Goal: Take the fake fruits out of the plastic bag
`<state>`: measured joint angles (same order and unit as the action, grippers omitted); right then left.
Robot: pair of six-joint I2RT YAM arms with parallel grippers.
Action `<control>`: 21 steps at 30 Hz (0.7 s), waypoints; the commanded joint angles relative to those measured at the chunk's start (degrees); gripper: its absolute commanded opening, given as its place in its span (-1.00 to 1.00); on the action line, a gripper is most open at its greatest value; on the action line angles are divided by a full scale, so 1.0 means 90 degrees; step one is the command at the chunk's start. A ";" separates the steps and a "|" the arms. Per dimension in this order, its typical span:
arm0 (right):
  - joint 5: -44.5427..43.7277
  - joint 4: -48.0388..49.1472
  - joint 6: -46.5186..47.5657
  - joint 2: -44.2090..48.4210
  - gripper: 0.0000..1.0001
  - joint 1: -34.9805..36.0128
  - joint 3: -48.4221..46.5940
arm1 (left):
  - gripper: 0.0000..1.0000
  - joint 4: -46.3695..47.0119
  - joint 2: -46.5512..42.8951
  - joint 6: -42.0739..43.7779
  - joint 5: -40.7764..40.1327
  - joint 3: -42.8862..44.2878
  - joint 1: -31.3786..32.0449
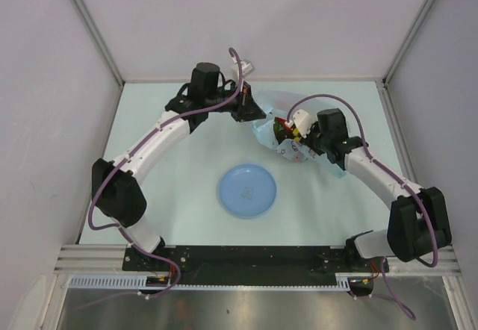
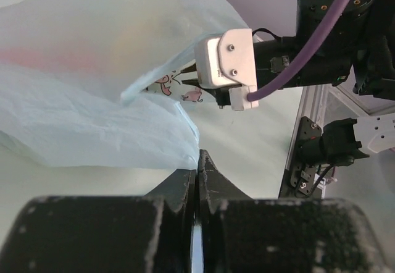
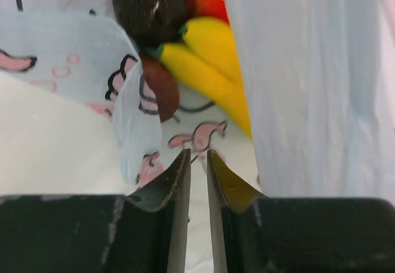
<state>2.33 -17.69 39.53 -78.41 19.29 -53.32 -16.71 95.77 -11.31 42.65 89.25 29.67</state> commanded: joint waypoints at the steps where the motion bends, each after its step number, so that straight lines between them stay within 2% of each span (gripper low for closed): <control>1: -0.0248 0.0666 0.0695 -0.0494 -0.56 0.0132 -0.0208 | -0.87 0.0079 -0.0065 0.0153 0.0046 0.0308 0.0004; 3: -0.0706 0.0978 0.0919 -0.0749 -0.53 0.0074 -0.0267 | -0.84 0.0089 -0.0065 0.0173 0.0036 0.0327 0.0004; 8: -0.0845 0.1273 0.1155 -0.1491 -0.45 -0.0082 -0.0705 | -0.85 0.0060 -0.0084 0.0260 0.0026 0.0366 0.0014; 11: -0.0893 0.1321 0.1233 -0.1804 -0.04 -0.0112 -0.1067 | -0.84 0.0030 -0.0113 0.0300 0.0026 0.0327 0.0004; 12: -0.0864 0.1244 0.1252 -0.1892 0.33 -0.0131 -0.1251 | -0.85 0.0011 -0.0133 0.0319 0.0017 0.0308 0.0014; 14: -0.0728 0.0923 0.1457 -0.2213 0.45 -0.0161 -0.1457 | -0.84 0.0011 -0.0143 0.0348 -0.0013 0.0269 0.0004; 15: -0.0747 0.0853 0.1506 -0.2293 0.62 -0.0170 -0.1536 | -0.84 -0.0008 -0.0143 0.0358 -0.0013 0.0259 0.0004; 21: -0.0318 -0.0035 0.2170 -0.3189 0.72 -0.0424 -0.2268 | -0.82 -0.0116 -0.0162 0.0514 -0.0023 0.0249 0.0004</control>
<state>-2.96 -12.29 53.93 -101.78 17.06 -68.97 -17.34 95.77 -8.88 42.17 89.84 29.67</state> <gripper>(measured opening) 0.849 0.084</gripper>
